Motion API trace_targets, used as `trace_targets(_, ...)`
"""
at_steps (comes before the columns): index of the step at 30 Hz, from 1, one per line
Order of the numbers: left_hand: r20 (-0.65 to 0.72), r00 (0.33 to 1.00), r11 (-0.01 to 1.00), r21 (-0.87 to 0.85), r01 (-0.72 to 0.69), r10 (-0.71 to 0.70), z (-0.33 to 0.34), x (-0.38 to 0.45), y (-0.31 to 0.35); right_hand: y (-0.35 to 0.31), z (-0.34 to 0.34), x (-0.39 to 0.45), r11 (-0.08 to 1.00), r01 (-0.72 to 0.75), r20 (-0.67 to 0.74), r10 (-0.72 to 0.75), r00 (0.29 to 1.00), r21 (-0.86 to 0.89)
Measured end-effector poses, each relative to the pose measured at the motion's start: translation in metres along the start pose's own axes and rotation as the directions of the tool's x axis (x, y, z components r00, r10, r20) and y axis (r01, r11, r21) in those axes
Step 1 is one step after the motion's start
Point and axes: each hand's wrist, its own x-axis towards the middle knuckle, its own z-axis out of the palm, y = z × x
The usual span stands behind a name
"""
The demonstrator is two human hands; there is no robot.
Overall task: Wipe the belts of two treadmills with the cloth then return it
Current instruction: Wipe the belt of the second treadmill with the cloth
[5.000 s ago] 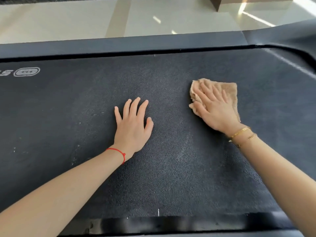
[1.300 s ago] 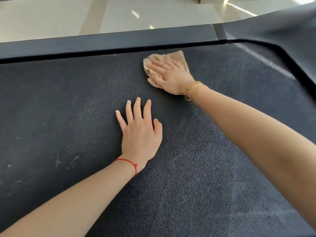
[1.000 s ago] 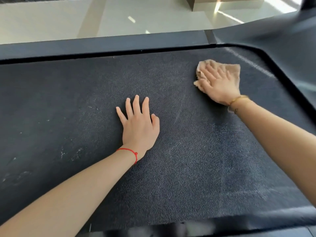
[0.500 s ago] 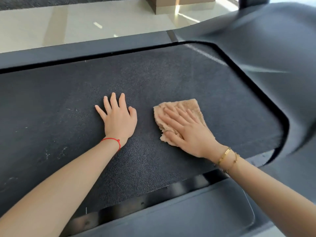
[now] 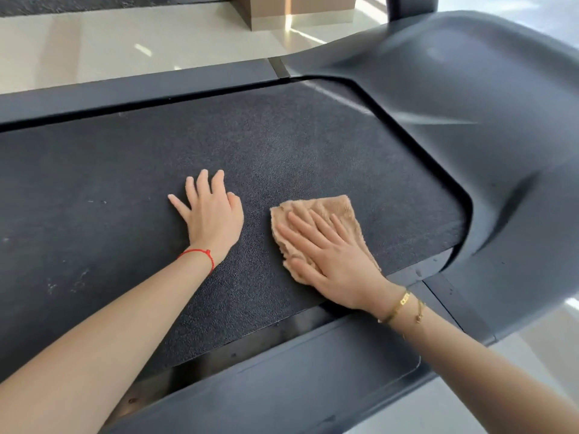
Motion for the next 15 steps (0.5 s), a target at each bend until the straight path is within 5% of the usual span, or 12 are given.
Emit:
trace_targets(4,0.040,0.982,0.980,0.061,-0.188,0.186,0.008,-0.012,0.025,0.024,-0.007,-0.016,0.999,-0.044,0.004,0.044,0.999,0.020)
trace_targets(11,0.098,0.964,0.963,0.084,-0.256,0.247,0.021,-0.020,0.045,0.087,-0.024,-0.004,0.899,-0.437,-0.074,0.438,0.896,0.028)
trace_targets(15,0.086,0.969,0.965,0.105,-0.238,0.230,0.025,-0.023,0.048,0.069,-0.019,-0.008,0.923,-0.381,-0.092,0.384,0.919,0.047)
